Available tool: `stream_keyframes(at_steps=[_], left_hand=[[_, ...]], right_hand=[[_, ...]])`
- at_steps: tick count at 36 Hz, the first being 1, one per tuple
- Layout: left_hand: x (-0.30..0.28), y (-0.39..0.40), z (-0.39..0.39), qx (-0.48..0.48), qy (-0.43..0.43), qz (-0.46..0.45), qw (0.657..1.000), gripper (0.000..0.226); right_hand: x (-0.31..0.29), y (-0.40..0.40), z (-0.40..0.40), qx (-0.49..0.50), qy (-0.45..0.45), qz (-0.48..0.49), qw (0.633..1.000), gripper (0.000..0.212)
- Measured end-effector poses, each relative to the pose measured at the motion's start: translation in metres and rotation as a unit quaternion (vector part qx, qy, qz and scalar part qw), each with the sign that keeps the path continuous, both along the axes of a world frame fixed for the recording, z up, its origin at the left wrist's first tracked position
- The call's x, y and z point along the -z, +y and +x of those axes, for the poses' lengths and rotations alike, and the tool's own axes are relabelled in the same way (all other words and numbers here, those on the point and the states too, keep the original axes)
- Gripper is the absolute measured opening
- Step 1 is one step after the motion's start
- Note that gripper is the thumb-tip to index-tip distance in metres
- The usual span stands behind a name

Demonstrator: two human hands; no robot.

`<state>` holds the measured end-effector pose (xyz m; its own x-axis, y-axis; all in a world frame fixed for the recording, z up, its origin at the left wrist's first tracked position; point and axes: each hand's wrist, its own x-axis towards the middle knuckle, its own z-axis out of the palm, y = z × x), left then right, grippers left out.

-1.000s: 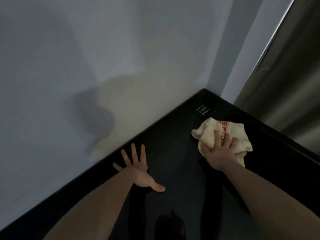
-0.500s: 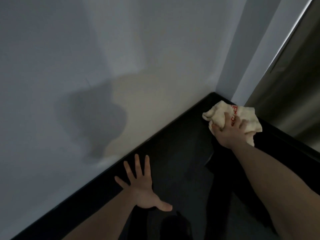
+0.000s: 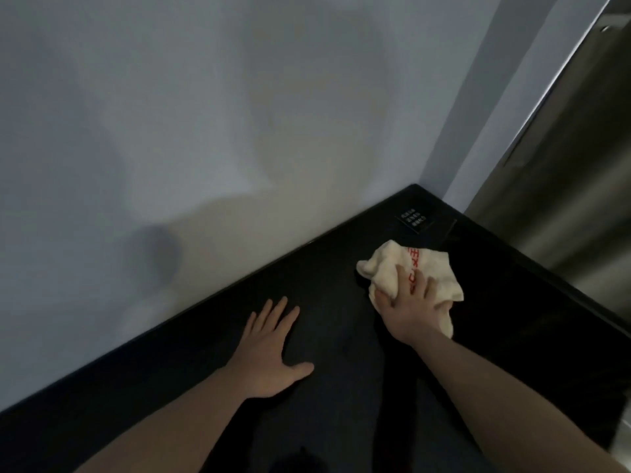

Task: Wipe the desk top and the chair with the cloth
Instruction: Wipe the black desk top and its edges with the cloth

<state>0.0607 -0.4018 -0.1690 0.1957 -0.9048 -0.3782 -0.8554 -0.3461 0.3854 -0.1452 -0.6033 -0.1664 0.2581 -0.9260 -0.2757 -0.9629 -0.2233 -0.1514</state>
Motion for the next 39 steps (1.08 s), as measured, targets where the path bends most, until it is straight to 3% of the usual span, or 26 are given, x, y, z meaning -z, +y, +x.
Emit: stream_keyframes(at_steps=[5,9,19,24,30,34,36,39], left_hand=[[-0.027,0.096,0.021,0.062,-0.010,0.050,0.997,0.089],[-0.045,0.176,0.049,0.015,-0.033,0.066,0.997,0.085],[-0.046,0.345,0.124,-0.149,-0.078,0.129,0.977,0.102],[-0.042,0.404,0.132,-0.186,-0.027,0.184,0.965,0.119],[-0.035,0.439,0.128,-0.157,-0.036,0.177,0.971,0.115],[-0.040,0.430,0.117,-0.184,-0.029,0.144,0.972,0.117],[-0.048,0.414,0.106,-0.180,-0.031,0.083,0.980,0.113],[-0.063,0.381,0.088,-0.152,-0.024,-0.004,0.988,0.108]], right_hand=[[-0.001,0.092,0.021,-0.015,0.012,-0.006,1.000,0.077],[-0.005,0.171,0.046,-0.049,0.029,0.005,0.998,0.078],[-0.017,0.342,0.128,-0.135,0.011,0.059,0.989,0.079],[-0.015,0.424,0.167,-0.232,0.001,0.071,0.970,0.081],[-0.011,0.472,0.184,-0.312,-0.067,0.113,0.941,0.088],[-0.040,0.467,0.166,-0.227,-0.213,0.169,0.935,0.094],[-0.050,0.452,0.137,-0.179,-0.258,0.138,0.939,0.086],[-0.038,0.423,0.081,-0.154,-0.235,0.039,0.959,0.064]])
